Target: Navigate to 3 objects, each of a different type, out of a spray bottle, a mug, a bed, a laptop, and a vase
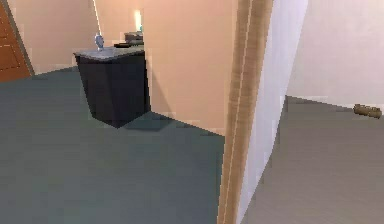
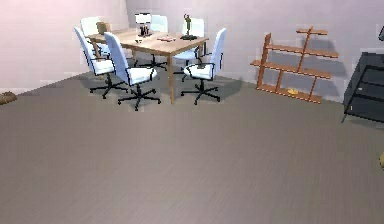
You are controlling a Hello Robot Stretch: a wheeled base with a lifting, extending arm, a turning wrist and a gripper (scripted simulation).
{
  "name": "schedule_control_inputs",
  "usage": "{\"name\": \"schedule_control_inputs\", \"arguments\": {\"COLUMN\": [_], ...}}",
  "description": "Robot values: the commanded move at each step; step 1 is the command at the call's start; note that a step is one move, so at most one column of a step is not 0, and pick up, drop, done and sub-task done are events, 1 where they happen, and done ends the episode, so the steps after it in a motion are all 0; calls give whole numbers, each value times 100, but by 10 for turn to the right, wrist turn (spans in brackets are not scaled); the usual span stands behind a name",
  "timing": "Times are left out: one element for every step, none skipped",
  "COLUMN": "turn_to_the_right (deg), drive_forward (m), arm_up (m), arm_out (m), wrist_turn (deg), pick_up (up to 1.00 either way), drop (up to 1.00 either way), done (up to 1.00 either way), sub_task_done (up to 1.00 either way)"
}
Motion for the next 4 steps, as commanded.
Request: {"name": "schedule_control_inputs", "arguments": {"turn_to_the_right": [120,-450,-210,-30], "drive_forward": [0,0,0,0], "arm_up": [0,0,0,0], "arm_out": [0,0,0,0], "wrist_turn": [0,0,0,0], "pick_up": [0,0,0,0], "drop": [0,0,0,0], "done": [0,0,0,0], "sub_task_done": [0,0,0,0]}}
